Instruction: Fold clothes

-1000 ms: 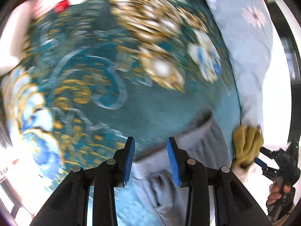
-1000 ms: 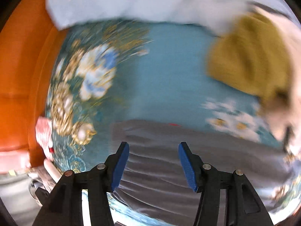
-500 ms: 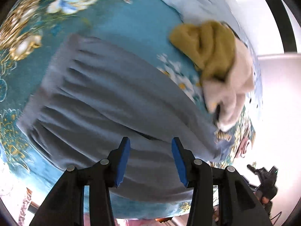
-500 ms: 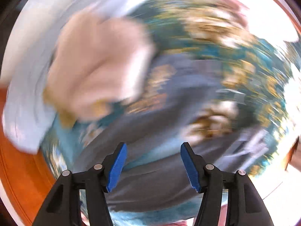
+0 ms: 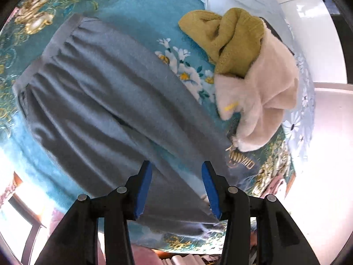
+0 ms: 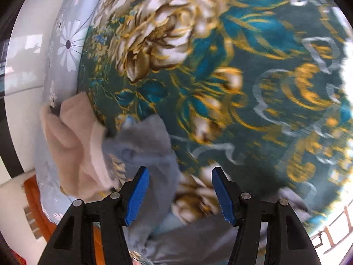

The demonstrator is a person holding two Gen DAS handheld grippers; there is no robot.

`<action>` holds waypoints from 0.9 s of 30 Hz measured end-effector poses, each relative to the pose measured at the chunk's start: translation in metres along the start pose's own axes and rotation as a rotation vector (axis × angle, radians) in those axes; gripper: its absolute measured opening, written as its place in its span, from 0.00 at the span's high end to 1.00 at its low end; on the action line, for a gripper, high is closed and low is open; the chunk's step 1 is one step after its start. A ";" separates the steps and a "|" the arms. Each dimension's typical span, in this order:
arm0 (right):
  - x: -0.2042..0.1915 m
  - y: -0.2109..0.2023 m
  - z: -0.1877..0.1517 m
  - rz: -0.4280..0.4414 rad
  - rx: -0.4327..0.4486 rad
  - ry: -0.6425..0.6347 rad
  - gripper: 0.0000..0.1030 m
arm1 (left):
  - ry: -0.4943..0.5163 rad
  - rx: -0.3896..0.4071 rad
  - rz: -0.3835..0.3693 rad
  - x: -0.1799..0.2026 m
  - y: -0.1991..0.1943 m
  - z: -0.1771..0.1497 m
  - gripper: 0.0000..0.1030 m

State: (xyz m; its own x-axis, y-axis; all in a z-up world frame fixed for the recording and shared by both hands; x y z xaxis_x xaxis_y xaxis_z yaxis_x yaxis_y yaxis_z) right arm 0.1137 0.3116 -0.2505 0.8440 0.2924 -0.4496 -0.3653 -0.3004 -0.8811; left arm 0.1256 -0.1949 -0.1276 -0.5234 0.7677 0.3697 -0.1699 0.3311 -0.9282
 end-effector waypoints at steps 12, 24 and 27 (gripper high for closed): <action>-0.035 0.066 0.015 -0.009 -0.068 -0.087 0.89 | -0.030 0.055 0.180 -0.028 -0.034 0.012 0.54; -0.028 -0.007 0.021 0.068 0.075 -0.332 0.92 | 0.066 0.016 0.195 -0.002 -0.013 0.006 0.54; 0.015 0.033 0.023 -0.072 0.003 -0.239 0.92 | 0.047 0.030 0.201 -0.014 -0.023 0.005 0.54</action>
State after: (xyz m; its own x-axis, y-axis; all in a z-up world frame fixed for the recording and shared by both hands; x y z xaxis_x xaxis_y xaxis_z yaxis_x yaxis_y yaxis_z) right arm 0.1055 0.3268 -0.2895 0.7514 0.5191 -0.4072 -0.3092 -0.2681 -0.9124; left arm 0.1327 -0.2160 -0.1116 -0.5101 0.8415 0.1781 -0.0911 0.1530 -0.9840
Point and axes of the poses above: each gripper's, at about its wrist camera, not at the fingertips, and y roughly the way its jaws point, x to its right, z to its top, the point moved 10 cm from there along y, roughly the way its jaws point, and after that the axes turned 6 degrees about x, right-handed, at the moved point
